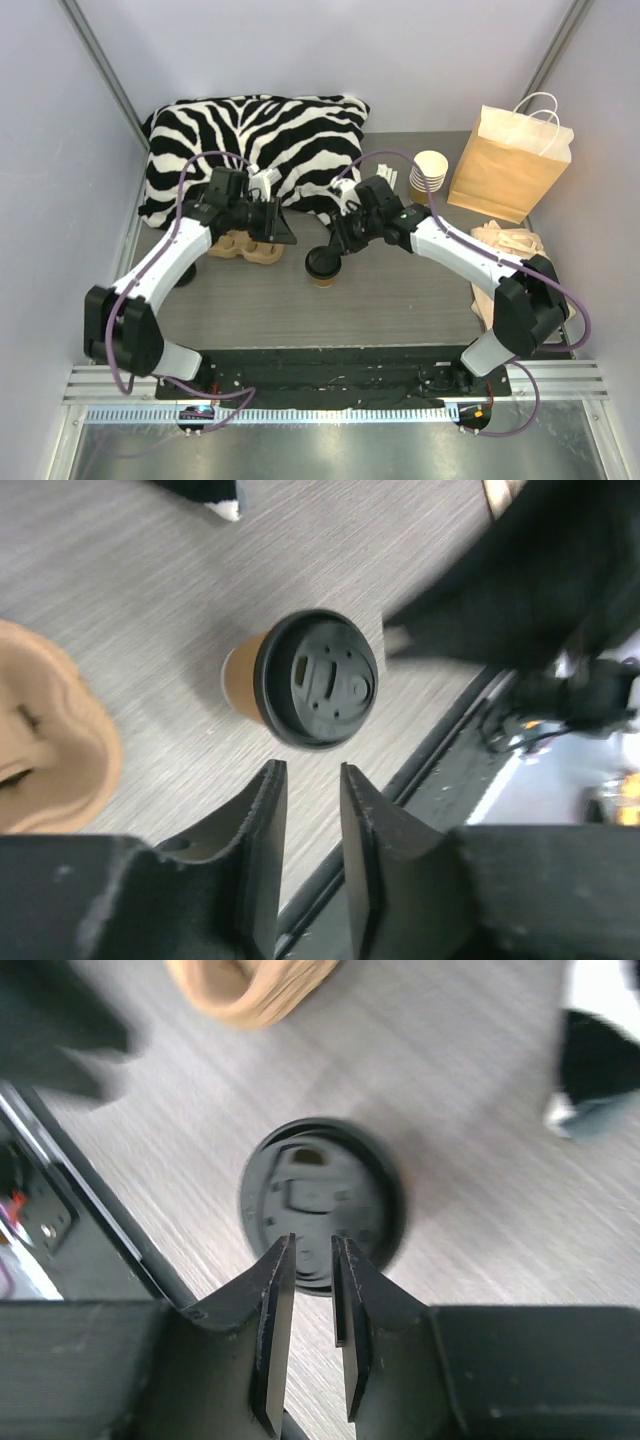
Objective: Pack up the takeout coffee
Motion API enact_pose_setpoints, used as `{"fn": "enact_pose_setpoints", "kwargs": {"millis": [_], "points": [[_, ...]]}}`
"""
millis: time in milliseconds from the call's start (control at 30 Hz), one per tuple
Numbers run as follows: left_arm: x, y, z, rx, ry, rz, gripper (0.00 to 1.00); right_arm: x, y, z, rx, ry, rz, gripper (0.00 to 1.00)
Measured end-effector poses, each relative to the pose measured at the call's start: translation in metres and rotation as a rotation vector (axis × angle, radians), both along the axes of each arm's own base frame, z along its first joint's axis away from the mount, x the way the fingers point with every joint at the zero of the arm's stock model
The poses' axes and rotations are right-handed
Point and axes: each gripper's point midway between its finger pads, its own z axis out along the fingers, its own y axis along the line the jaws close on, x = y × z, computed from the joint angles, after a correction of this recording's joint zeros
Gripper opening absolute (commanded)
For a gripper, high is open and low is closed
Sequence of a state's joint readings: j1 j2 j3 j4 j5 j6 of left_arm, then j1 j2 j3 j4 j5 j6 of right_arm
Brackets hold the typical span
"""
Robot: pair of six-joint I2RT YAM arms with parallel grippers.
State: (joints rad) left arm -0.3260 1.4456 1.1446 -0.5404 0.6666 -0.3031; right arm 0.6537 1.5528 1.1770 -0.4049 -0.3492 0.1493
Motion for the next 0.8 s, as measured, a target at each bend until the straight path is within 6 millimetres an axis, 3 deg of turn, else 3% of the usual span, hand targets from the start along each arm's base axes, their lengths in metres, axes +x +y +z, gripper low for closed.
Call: {"fn": "enact_pose_setpoints", "kwargs": {"millis": [167,333,433,567,800], "points": [[-0.018,0.007,0.02,0.076,-0.226,-0.092,0.36,0.018,-0.013,0.005,0.033,0.046,-0.069,0.31],[-0.038,-0.021,0.01,0.181,-0.36,-0.264,0.32,0.019,-0.007,-0.007,0.038,0.105,-0.065,0.32],[-0.043,-0.034,-0.007,0.225,-0.351,-0.325,0.31,0.021,-0.003,-0.014,0.035,0.128,-0.065,0.32],[-0.036,-0.031,-0.029,0.277,-0.296,-0.305,0.33,0.021,-0.001,-0.021,0.039,0.165,-0.07,0.32],[-0.036,-0.022,-0.039,0.238,-0.165,-0.203,0.35,0.015,-0.006,-0.027,0.069,0.24,-0.096,0.32]]}}
